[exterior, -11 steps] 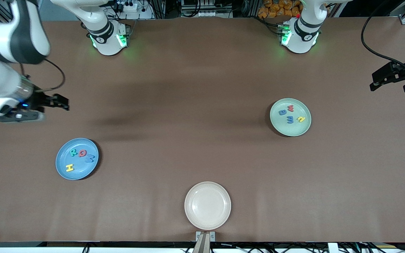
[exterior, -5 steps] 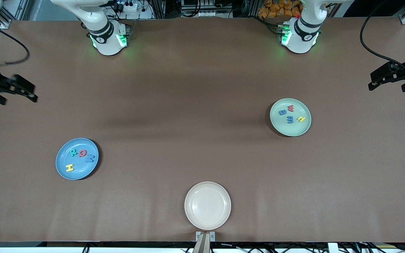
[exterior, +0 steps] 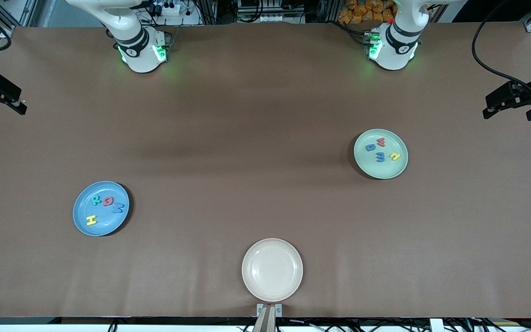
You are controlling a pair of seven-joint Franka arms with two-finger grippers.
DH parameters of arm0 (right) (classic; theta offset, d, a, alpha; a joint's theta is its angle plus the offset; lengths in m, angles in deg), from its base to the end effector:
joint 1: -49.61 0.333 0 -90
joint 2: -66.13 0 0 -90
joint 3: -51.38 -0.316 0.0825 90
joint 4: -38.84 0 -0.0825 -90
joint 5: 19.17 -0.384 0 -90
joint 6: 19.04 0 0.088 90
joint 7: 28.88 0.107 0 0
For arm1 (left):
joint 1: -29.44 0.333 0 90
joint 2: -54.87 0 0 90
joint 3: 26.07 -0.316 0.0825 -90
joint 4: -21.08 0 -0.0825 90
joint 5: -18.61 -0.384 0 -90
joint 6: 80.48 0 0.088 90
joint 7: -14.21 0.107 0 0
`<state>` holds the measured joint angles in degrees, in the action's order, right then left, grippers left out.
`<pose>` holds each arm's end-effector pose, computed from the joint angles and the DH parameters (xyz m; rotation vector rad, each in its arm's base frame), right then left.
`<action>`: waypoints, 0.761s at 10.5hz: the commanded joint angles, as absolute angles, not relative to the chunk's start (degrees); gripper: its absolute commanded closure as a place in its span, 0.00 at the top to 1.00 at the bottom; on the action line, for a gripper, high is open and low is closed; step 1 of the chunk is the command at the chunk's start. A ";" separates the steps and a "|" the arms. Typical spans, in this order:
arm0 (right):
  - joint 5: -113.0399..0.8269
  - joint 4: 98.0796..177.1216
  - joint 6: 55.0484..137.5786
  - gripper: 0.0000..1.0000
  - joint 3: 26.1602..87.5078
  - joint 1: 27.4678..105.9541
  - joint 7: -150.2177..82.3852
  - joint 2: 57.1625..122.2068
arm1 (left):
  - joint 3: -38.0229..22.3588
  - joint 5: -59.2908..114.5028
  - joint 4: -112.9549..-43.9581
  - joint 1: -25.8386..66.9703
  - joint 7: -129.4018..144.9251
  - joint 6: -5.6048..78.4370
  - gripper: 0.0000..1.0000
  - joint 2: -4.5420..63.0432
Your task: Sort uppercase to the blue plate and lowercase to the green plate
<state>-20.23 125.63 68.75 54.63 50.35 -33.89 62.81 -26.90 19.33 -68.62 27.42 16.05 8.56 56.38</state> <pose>0.5316 -0.0223 0.6788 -3.1218 -0.0703 -0.1196 0.5448 -0.0126 0.6400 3.1275 -0.0832 0.0233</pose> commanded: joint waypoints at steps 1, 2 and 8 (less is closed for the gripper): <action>-21.19 124.27 66.74 1.00 54.28 49.00 -33.28 63.32 | -27.04 20.20 -69.36 27.68 16.23 9.08 1.00 57.60; -21.19 124.27 66.65 1.00 54.29 49.00 -33.28 63.23 | -27.04 20.46 -69.36 27.77 16.23 10.12 1.00 57.60; -21.37 124.18 66.39 1.00 54.37 49.00 -33.28 63.14 | -27.04 20.20 -69.36 27.86 15.88 10.75 1.00 57.16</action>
<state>-20.33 125.49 67.50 54.83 49.97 -33.88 62.83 -26.95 19.33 -68.76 27.67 16.05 10.06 56.45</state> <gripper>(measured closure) 0.000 0.000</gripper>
